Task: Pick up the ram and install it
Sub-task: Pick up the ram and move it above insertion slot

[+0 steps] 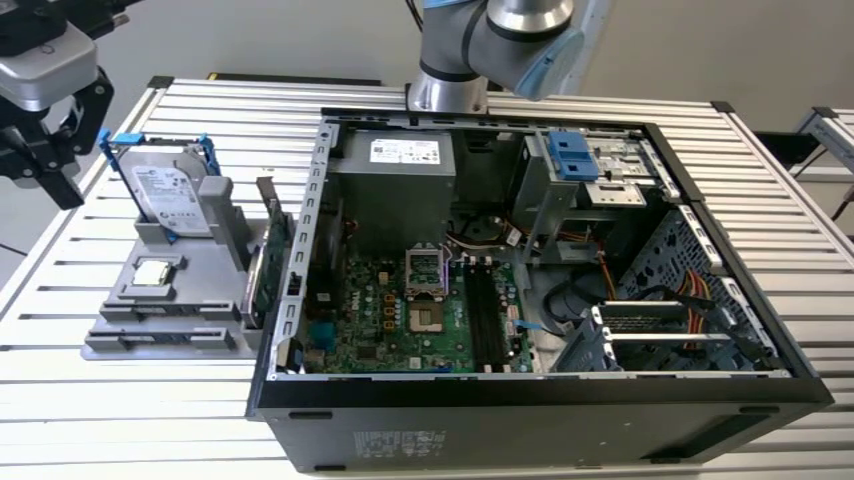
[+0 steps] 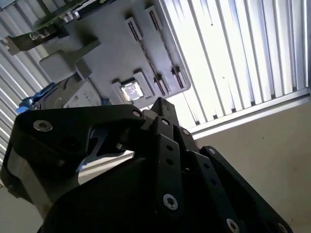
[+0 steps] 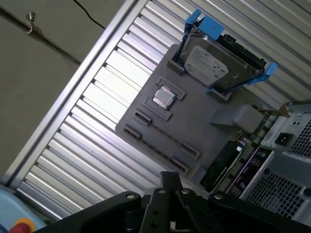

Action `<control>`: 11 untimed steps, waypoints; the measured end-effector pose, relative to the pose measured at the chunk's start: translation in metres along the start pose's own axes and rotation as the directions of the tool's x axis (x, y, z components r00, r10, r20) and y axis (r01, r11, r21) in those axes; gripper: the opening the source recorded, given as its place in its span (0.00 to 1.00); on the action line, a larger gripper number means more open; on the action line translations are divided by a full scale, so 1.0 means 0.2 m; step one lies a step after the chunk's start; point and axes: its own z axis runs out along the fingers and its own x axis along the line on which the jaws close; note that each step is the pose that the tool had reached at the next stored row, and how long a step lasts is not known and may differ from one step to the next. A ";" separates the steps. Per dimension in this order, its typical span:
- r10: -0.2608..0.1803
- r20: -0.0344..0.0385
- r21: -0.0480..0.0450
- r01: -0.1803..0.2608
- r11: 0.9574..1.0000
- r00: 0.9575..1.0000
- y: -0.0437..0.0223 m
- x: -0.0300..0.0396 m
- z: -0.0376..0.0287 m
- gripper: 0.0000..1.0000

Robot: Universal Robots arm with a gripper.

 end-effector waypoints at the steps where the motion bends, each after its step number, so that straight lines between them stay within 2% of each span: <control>1: -0.007 0.000 0.000 0.007 1.000 1.000 0.000 0.000 0.000 0.00; 7: -0.046 -0.002 -0.001 0.046 0.999 0.999 0.000 0.000 0.000 0.00; 11: -0.087 -0.004 -0.002 0.086 0.996 0.996 0.000 0.000 0.000 0.00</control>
